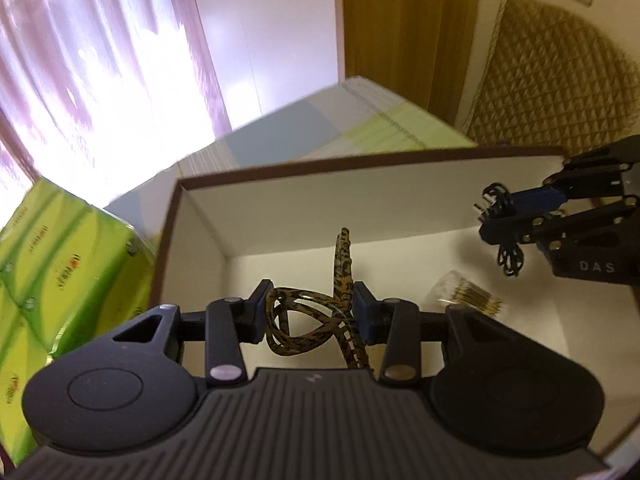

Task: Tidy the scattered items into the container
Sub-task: 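Carry the hair clip and cable into the brown box and open both tools, then lift both open tools out of the box back toward the table, then move the right tool to the red snack packet and close on it, then close the left tool on the white toothbrush handle, then lift the toothbrush with the left tool while the right tool carries the snack packet toward the box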

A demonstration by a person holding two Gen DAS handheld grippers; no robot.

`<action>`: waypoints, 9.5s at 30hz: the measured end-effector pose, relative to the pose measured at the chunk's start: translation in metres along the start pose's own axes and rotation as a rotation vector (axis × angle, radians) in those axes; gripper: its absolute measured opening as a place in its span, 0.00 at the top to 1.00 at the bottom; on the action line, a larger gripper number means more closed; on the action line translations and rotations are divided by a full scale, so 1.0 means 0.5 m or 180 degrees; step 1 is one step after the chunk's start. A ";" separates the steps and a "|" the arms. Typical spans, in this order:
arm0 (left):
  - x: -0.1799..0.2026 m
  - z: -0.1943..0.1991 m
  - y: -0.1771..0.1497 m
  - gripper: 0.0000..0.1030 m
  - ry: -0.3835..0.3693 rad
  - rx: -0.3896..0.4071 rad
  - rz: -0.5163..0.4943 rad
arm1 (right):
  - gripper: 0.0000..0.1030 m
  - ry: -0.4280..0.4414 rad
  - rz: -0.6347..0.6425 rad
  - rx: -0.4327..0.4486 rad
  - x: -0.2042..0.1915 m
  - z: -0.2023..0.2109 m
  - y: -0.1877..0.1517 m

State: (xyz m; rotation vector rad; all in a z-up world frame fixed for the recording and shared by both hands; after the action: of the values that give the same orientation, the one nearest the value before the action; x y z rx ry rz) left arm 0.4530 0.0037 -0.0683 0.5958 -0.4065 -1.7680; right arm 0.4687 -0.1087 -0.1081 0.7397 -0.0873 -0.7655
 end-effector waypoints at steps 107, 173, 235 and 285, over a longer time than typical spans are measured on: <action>0.074 0.439 -0.528 0.05 0.0454 -0.0431 0.0889 | 0.00 0.0705 0.0387 0.0018 -0.314 0.322 -0.315; 0.038 0.292 -0.589 0.06 0.0270 -0.0712 0.0869 | 0.72 0.1063 0.0019 -0.0694 -0.258 0.124 -0.438; 0.023 0.216 -0.572 0.84 -0.0132 -0.0521 0.0294 | 0.69 -0.0002 0.0097 -0.0314 -0.265 0.111 -0.430; 0.053 0.484 -0.444 0.84 -0.0112 0.0482 0.0696 | 0.72 0.0563 -0.0320 0.0399 -0.255 0.360 -0.339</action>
State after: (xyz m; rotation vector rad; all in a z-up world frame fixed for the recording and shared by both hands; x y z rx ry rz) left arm 0.1318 0.0310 -0.0005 0.6033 -0.6110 -1.5493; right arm 0.2150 -0.2110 -0.0578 0.9335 0.0630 -0.7922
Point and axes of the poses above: each gripper's, at about its wrist camera, not at the fingertips, and z roughly against the way its jaws point, x to its right, y to its top, the point moved 2 cm from there along -z, roughly the way its jaws point, and after that the axes turned 10 degrees about -z, right-handed, at the moved point
